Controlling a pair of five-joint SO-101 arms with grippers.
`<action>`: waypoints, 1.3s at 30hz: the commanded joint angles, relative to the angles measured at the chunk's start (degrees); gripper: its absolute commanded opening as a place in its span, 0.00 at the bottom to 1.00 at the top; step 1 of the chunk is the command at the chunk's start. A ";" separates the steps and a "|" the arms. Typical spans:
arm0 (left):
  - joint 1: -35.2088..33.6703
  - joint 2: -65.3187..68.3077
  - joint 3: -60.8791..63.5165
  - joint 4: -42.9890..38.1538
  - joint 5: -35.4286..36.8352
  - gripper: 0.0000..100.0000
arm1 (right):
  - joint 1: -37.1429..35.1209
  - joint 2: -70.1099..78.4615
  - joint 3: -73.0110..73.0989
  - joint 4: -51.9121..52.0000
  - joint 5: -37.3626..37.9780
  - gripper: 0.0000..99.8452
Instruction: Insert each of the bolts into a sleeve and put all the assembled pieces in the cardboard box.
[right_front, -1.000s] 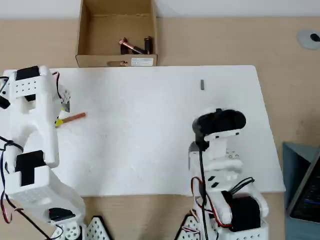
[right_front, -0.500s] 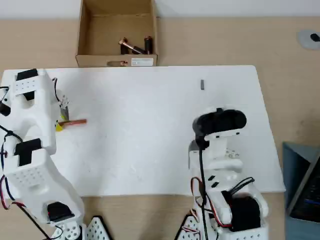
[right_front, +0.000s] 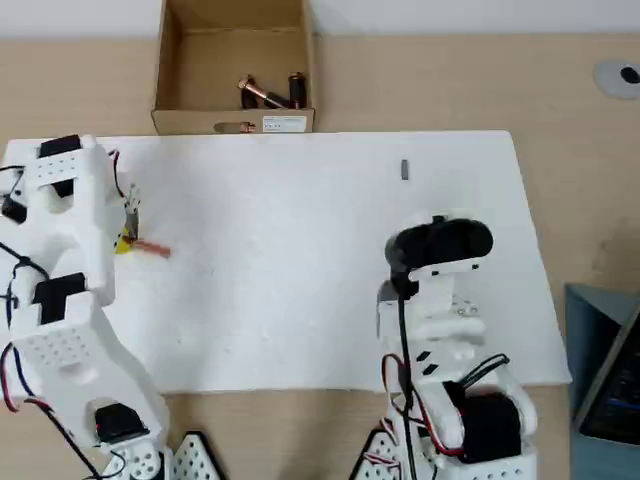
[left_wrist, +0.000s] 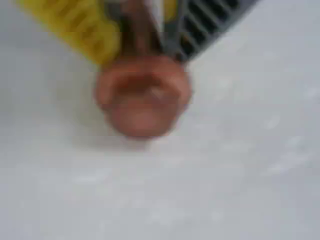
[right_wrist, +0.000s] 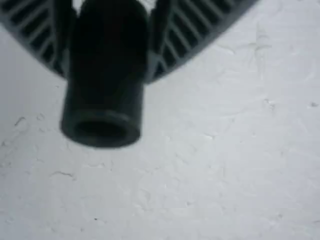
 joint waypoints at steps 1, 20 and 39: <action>-1.23 1.80 -0.18 -0.35 0.09 0.01 | 0.31 -0.40 0.13 -1.76 -0.35 0.01; 1.67 2.59 -33.67 20.22 -5.27 0.00 | 0.31 -0.48 -1.80 -1.58 -0.18 0.01; 6.95 -23.69 -32.44 23.56 -20.92 0.00 | 0.31 -0.48 -1.71 -1.41 -0.09 0.01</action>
